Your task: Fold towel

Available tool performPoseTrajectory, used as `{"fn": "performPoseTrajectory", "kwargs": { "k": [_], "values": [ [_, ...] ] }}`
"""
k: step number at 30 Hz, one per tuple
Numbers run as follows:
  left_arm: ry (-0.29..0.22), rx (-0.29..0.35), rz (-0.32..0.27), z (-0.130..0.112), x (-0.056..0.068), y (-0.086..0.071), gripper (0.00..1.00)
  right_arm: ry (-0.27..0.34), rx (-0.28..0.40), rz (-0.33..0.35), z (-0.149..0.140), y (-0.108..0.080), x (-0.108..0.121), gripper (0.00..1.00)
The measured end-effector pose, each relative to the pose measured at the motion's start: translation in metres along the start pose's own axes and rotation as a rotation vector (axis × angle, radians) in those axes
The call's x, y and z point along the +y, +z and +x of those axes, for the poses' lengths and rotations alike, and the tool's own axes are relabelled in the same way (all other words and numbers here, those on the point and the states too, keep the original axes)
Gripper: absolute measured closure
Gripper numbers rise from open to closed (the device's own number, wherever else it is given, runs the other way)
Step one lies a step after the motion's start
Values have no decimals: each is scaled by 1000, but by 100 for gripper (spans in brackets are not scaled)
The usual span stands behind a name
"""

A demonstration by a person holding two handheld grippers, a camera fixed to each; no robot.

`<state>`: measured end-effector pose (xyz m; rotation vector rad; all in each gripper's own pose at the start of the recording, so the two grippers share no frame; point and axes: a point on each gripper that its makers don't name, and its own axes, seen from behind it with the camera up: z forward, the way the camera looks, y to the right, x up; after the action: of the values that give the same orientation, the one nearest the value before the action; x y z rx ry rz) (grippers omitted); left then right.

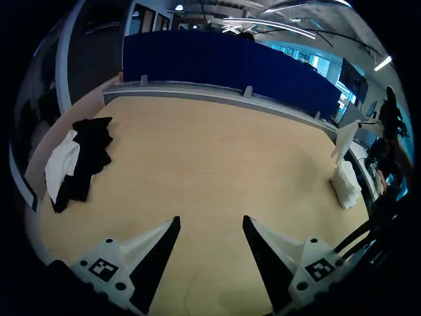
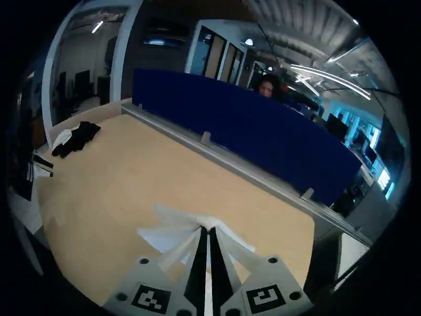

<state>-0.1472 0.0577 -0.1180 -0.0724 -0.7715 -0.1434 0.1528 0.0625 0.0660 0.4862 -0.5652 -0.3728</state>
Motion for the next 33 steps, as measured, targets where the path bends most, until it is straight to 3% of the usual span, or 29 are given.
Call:
{"fn": "performPoseTrajectory", "kwargs": {
  "k": [12, 33],
  "values": [
    [17, -6, 2, 2, 9, -1, 13, 12, -18, -29, -14, -9, 34, 97],
    [41, -8, -13, 7, 25, 0, 13, 68, -55, -52, -59, -36, 41, 97]
  ]
}}
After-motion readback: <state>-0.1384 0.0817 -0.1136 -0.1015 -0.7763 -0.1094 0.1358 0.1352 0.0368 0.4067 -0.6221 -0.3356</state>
